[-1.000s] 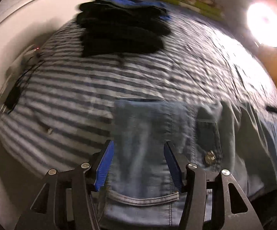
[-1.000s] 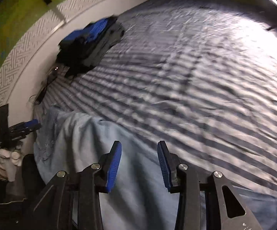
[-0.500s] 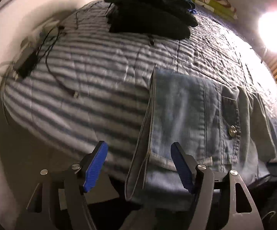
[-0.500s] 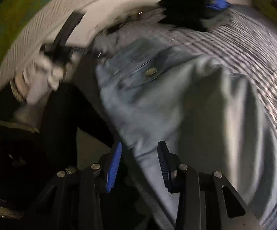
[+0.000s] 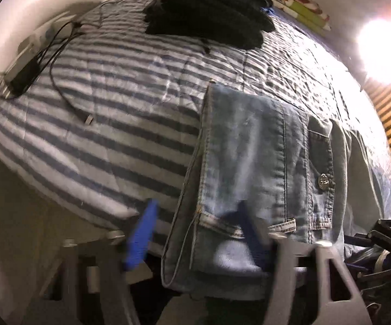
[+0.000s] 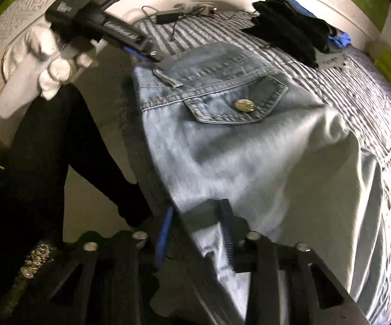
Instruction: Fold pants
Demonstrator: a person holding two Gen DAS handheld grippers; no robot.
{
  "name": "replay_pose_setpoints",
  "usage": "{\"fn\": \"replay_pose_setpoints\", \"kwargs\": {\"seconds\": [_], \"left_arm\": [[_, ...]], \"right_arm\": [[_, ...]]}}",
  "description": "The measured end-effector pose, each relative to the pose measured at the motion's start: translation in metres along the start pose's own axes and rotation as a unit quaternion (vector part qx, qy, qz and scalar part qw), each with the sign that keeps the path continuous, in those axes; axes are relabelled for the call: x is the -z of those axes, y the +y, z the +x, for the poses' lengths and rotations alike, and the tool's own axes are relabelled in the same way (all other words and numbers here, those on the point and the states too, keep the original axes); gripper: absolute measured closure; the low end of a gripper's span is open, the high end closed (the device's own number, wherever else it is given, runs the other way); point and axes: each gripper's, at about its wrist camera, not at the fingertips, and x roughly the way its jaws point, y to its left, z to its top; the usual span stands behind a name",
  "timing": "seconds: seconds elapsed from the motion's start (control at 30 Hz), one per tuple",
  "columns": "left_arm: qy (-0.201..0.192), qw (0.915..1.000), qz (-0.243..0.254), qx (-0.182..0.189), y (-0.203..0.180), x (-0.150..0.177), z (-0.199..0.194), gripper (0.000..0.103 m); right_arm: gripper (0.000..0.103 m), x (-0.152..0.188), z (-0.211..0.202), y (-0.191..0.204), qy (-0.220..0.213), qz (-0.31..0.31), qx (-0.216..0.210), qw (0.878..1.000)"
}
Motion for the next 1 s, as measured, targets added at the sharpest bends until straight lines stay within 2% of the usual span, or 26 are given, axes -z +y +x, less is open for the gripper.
{"fn": "replay_pose_setpoints", "kwargs": {"seconds": [0.07, 0.17, 0.23, 0.37, 0.47, 0.5, 0.57, 0.6, 0.7, 0.87, 0.93, 1.0], "left_arm": [[0.001, 1.0000, 0.006, 0.000, -0.003, -0.003, 0.001, 0.062], [-0.007, 0.9999, 0.015, -0.001, -0.007, -0.004, -0.003, 0.076], [-0.009, 0.9998, 0.017, -0.007, -0.007, -0.002, -0.007, 0.076], [-0.003, 1.0000, -0.002, 0.004, -0.001, 0.006, -0.018, 0.074], [0.007, 0.9998, 0.008, 0.015, -0.004, 0.013, -0.017, 0.074], [0.011, 0.9997, 0.019, 0.013, -0.008, 0.014, -0.015, 0.077], [0.012, 0.9987, 0.049, -0.010, -0.018, 0.017, -0.010, 0.090], [0.007, 0.9982, 0.057, -0.017, -0.022, 0.016, -0.011, 0.092], [-0.012, 0.9980, 0.060, -0.014, -0.024, 0.010, -0.023, 0.094], [-0.059, 0.9951, 0.078, -0.013, -0.029, 0.007, -0.070, 0.095], [-0.055, 0.9948, 0.084, -0.015, -0.026, 0.015, -0.073, 0.095], [-0.023, 0.9964, 0.081, -0.015, -0.017, 0.026, -0.060, 0.094]], "right_arm": [[0.088, -0.001, 0.001, 0.002, 0.003, -0.002, -0.001, 1.000], [0.093, -0.004, -0.002, -0.001, 0.002, 0.004, -0.003, 1.000], [0.093, -0.005, -0.006, -0.003, 0.001, 0.012, -0.009, 1.000], [0.089, -0.007, -0.008, 0.005, 0.005, 0.008, 0.003, 1.000], [0.088, -0.008, -0.005, 0.012, 0.000, -0.004, 0.010, 1.000], [0.088, -0.010, -0.002, 0.013, 0.002, -0.006, 0.011, 1.000], [0.088, -0.011, 0.002, 0.012, 0.008, -0.006, 0.012, 1.000], [0.091, -0.011, 0.001, 0.011, 0.006, -0.003, 0.011, 1.000], [0.098, -0.013, -0.009, 0.005, -0.006, 0.008, 0.004, 1.000], [0.099, -0.019, -0.039, 0.003, -0.038, 0.026, -0.003, 0.999], [0.099, -0.017, -0.041, 0.013, -0.039, 0.013, -0.013, 0.999], [0.099, -0.012, -0.026, 0.028, -0.022, -0.005, -0.012, 1.000]]}}
